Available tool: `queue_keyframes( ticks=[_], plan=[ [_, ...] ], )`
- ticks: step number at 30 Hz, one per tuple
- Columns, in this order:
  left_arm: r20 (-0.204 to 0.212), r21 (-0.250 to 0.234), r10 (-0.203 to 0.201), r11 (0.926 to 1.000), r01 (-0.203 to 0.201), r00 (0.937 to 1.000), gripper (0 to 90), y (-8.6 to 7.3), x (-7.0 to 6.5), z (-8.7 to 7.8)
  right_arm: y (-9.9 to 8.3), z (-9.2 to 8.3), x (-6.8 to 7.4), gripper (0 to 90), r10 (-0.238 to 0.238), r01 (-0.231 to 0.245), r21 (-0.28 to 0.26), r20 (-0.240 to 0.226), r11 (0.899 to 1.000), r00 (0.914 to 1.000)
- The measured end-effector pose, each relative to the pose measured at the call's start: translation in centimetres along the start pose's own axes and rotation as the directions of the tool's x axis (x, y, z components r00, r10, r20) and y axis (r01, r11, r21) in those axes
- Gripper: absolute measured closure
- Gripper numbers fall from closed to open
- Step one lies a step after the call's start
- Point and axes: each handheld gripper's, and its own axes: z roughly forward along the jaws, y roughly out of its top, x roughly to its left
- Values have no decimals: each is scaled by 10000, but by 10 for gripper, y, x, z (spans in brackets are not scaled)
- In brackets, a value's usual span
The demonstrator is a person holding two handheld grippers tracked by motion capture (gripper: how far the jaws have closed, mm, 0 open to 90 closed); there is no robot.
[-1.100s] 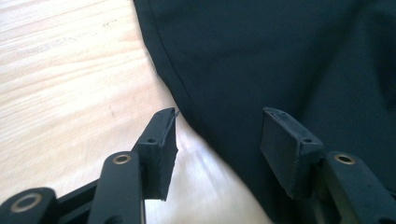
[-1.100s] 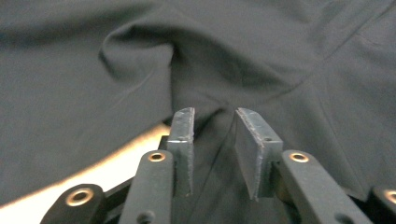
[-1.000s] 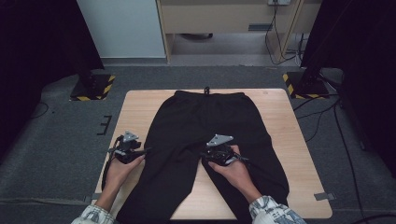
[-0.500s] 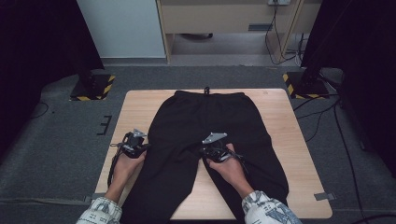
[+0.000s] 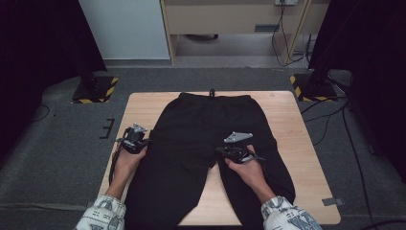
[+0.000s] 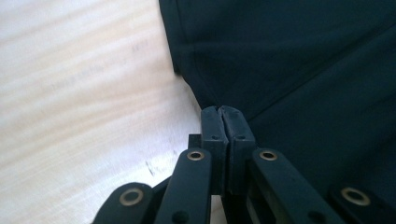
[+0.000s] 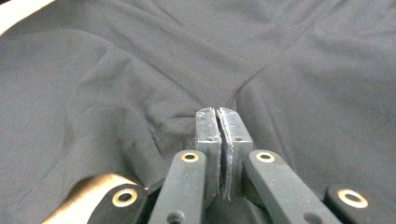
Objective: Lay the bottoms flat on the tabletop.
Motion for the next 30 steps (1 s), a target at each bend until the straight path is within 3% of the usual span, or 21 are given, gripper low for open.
queue_keyframes(
  ticks=[2,4,6,8,11,14,18,19,23,26,28,29,30],
  plan=[
    [236,216,-88,9997,83,9997,868,-6,1,4,-4,-1,2,876,139,-139,0,-237,9999,9996],
    [154,292,9,9996,-14,9999,860,-8,0,5,-5,0,4,876,155,-154,20,-354,9999,9993],
    [268,68,-230,9997,229,9994,845,-16,0,-2,-7,4,12,869,-33,34,18,-615,10000,9981],
    [345,143,-306,9994,301,9989,807,-20,-1,-7,-6,8,15,852,-36,36,6,-636,10000,9980],
    [53,-142,-205,9997,205,9998,700,-28,-5,-17,-4,8,16,713,79,-80,-17,-455,10000,9989],
    [-124,-685,-286,9973,277,9995,533,-32,-10,-28,-4,1,17,547,-54,53,-58,-161,10000,9999],
    [49,-941,31,9956,-27,10000,470,-36,-25,-39,-7,-14,17,437,-256,261,-215,239,9994,9994],
    [130,-961,207,9952,-194,9997,461,-38,-31,-41,-11,-23,14,391,-212,219,-154,438,9996,9988],
    [702,-767,813,9942,-759,9942,439,-47,-54,-39,-28,-40,2,352,-218,209,103,1060,9997,9941],
    [1148,-787,565,9958,-476,9918,412,-48,-59,-35,-44,-53,-14,332,-128,105,156,1561,9998,9877],
    [1165,-794,619,9954,-528,9913,401,-48,-60,-34,-51,-57,-22,321,-58,22,211,1737,9998,9848],
    [1181,-808,777,9944,-684,9900,393,-48,-62,-32,-60,-60,-34,311,144,-214,335,1957,9992,9806],
    [1181,-808,777,9944,-684,9900,385,-48,-62,-32,-60,-60,-34,311,144,-214,335,1957,9992,9806]
  ],
)
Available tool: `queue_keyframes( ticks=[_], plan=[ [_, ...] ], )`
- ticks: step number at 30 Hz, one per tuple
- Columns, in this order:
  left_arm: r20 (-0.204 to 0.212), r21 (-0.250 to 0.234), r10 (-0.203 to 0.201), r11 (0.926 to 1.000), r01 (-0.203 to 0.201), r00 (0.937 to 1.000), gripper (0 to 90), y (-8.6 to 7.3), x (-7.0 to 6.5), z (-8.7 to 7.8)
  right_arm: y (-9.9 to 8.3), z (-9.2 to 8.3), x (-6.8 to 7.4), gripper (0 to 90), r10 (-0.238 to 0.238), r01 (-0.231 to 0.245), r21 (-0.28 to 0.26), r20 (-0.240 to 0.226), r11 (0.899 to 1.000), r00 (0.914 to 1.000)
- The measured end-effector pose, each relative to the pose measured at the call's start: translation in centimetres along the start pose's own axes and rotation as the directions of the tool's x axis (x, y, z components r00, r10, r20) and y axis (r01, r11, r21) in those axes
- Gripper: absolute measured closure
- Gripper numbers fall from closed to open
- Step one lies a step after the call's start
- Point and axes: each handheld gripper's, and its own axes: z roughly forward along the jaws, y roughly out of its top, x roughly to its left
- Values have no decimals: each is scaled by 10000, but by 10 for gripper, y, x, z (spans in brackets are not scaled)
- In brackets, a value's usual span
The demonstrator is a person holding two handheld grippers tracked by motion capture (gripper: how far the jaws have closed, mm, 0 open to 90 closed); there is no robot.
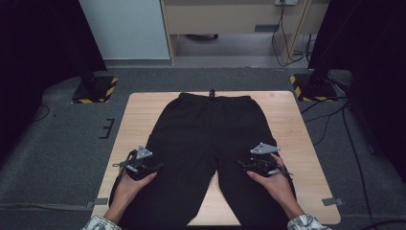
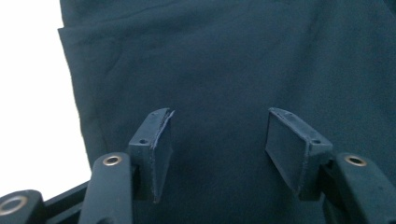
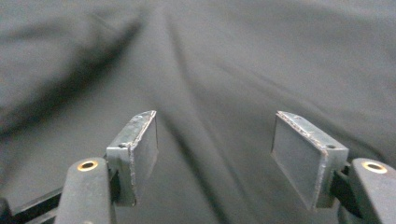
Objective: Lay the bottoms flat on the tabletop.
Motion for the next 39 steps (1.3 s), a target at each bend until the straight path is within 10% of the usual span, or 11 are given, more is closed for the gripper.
queue_keyframes(
  ticks=[6,14,20,26,29,39],
  plan=[
    [83,216,86,9997,-88,9999,353,-4,-1,7,-16,2,-13,303,348,-353,120,387,9993,9986],
    [278,-37,109,9999,-108,9996,308,-6,1,11,-27,-9,4,305,529,-535,67,723,9985,9960],
    [258,40,219,9997,-220,9994,279,-4,0,11,-19,-14,-3,271,794,-793,-39,333,9968,9963],
    [184,44,424,9991,-425,9989,270,-1,-4,12,16,-22,-54,224,1017,-1007,-165,737,9948,9921],
    [213,91,472,9988,-474,9987,264,-1,-4,13,27,-6,-91,405,1717,-1719,-108,1381,9851,9754],
    [237,37,582,9983,-583,9980,255,1,-5,16,25,33,-128,632,2292,-2476,432,2519,9679,9402]
  ],
)
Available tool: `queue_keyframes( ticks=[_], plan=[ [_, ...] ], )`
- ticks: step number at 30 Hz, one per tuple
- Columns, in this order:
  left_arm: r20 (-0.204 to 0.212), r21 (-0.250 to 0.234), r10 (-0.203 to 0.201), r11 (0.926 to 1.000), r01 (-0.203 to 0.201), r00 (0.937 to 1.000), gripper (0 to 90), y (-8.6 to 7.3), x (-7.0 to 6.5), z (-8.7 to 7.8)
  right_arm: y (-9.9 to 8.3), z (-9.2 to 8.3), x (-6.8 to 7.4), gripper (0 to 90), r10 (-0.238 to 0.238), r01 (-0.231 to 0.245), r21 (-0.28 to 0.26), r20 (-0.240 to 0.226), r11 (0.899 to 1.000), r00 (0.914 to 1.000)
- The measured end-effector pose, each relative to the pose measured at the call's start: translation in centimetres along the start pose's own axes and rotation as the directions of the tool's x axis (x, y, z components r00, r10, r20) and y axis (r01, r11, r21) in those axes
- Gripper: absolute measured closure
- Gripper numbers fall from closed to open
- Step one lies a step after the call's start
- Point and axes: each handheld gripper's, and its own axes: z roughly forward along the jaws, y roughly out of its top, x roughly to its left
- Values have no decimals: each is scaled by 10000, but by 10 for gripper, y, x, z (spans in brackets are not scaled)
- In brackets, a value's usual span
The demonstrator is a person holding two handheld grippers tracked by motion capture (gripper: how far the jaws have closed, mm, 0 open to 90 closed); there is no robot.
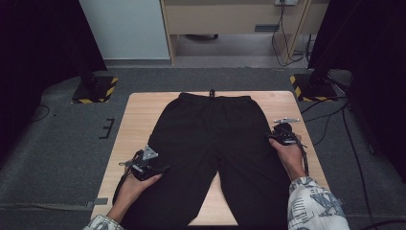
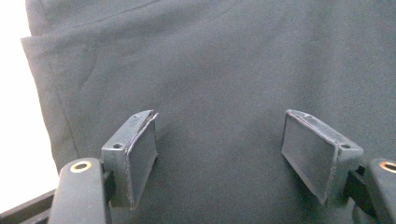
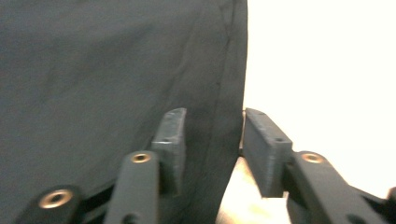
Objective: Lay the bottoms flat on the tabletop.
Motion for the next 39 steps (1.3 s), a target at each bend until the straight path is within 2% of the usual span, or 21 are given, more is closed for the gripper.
queue_keyframes(
  ticks=[7,11,15,19,20,22,23,24,25,26,30,34,35,36,39],
  plan=[
    [-23,-15,31,10000,-31,10000,252,1,-1,1,4,3,4,885,-299,300,79,-169,9995,9994],
    [-46,-19,48,10000,-48,10000,252,1,-2,1,7,6,5,895,-347,348,64,-114,9994,9993],
    [-127,-93,13,10000,-15,9999,251,2,0,1,12,8,-3,894,-31,35,-187,205,9998,9998],
    [-190,-153,-18,9999,15,9998,236,2,1,0,16,8,-5,889,175,-167,-373,205,9992,9996],
    [-230,-231,-49,9997,44,9997,227,3,1,-1,16,6,-5,859,237,-232,-412,119,9989,9996],
    [-371,-336,1,9994,-14,9993,216,3,2,-4,17,4,-4,732,310,-309,-512,14,9982,9995],
    [-371,-336,1,9994,-14,9993,213,3,2,-4,17,4,-4,732,310,-309,-512,14,9982,9995],
    [-456,-419,3,9991,-22,9990,205,3,4,-8,18,-4,-3,608,445,-451,-830,-87,9955,9990],
    [-456,-419,3,9991,-22,9990,197,3,4,-8,18,-4,-3,608,445,-451,-830,-87,9955,9990],
    [-486,-527,-38,9986,12,9988,180,4,6,-11,19,-11,-3,439,502,-521,-880,-238,9948,9985],
    [-543,-722,-157,9973,117,9984,122,4,10,-17,15,-29,-2,247,432,-487,-1098,-517,9928,9977],
    [-548,-780,-298,9966,254,9981,86,1,14,-20,2,-45,0,136,203,-319,-1406,-835,9896,9963],
    [-548,-780,-298,9966,254,9981,84,1,14,-20,2,-45,0,136,203,-319,-1406,-835,9896,9963],
    [-577,-801,-416,9961,369,9975,83,1,17,-23,-8,-54,0,117,-8,-132,-1411,-990,9899,9951],
    [-655,-825,-600,9951,545,9960,77,0,23,-26,-20,-62,1,119,28,-193,-1494,-1100,9886,9939]
  ],
)
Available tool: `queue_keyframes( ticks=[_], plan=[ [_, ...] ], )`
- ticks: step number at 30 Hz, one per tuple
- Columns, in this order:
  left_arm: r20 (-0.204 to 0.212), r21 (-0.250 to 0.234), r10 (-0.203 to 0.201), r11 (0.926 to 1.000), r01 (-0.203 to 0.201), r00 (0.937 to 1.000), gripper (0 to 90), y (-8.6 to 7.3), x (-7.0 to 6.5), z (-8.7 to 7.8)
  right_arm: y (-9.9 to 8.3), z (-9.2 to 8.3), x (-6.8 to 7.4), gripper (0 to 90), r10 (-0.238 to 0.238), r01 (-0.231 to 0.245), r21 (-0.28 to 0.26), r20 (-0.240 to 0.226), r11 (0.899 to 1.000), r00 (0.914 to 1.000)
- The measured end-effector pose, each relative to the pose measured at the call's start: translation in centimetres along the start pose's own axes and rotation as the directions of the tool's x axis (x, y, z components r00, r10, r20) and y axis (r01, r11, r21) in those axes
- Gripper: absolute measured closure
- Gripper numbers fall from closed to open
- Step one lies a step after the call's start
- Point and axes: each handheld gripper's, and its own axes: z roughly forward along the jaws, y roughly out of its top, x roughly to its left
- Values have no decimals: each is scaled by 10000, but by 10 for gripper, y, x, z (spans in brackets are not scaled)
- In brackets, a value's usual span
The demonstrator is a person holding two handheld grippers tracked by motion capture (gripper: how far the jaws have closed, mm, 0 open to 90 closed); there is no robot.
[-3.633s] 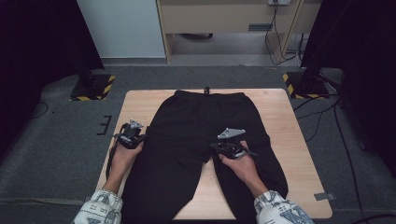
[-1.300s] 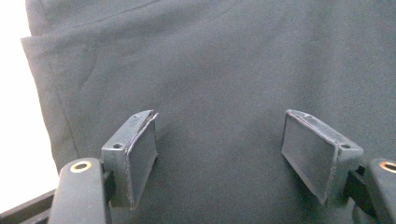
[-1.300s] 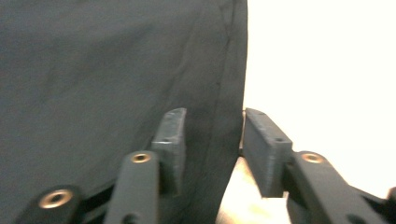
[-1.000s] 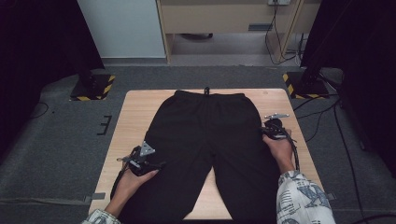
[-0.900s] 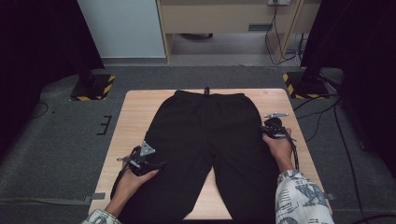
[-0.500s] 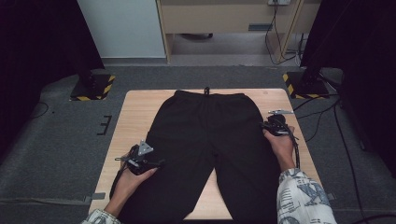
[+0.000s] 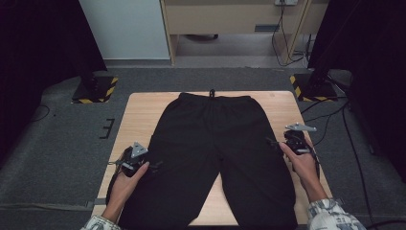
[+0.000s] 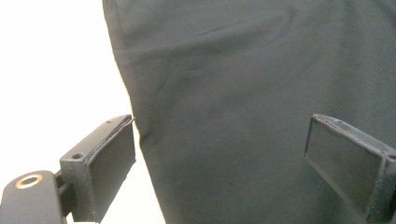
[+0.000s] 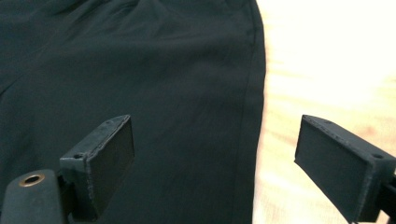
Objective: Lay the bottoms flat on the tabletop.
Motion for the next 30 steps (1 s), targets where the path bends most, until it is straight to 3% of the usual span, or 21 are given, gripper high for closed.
queue_keyframes(
  ticks=[5,11,15,18,19,23,28,30],
  plan=[
    [-236,-7,-247,9997,247,9994,77,-3,12,-6,-16,-16,6,128,-309,307,-70,-300,9995,9991],
    [-639,85,-480,9988,487,9968,78,-10,29,-10,-38,-25,7,157,-252,252,7,-207,9997,9995],
    [-946,170,-562,9982,581,9939,78,-15,42,-10,-45,-25,-3,157,-188,181,476,163,9987,9997],
    [-1072,200,-695,9972,721,9918,77,-18,48,-10,-45,-26,-9,157,149,-165,424,378,9990,9992],
    [-1206,199,-870,9957,900,9889,77,-21,55,-10,-45,-28,-17,157,248,-267,256,704,9993,9972],
    [-1352,252,-1156,9924,1200,9840,77,-25,65,-6,-48,-30,-30,157,501,-526,169,1218,9985,9913],
    [-1417,646,-1062,9911,1162,9842,77,-28,68,7,-57,-23,-36,154,626,-726,575,1601,9957,9851],
    [-1425,781,-1017,9905,1136,9846,75,-28,67,10,-60,-19,-36,144,426,-574,829,1708,9949,9844]
  ],
)
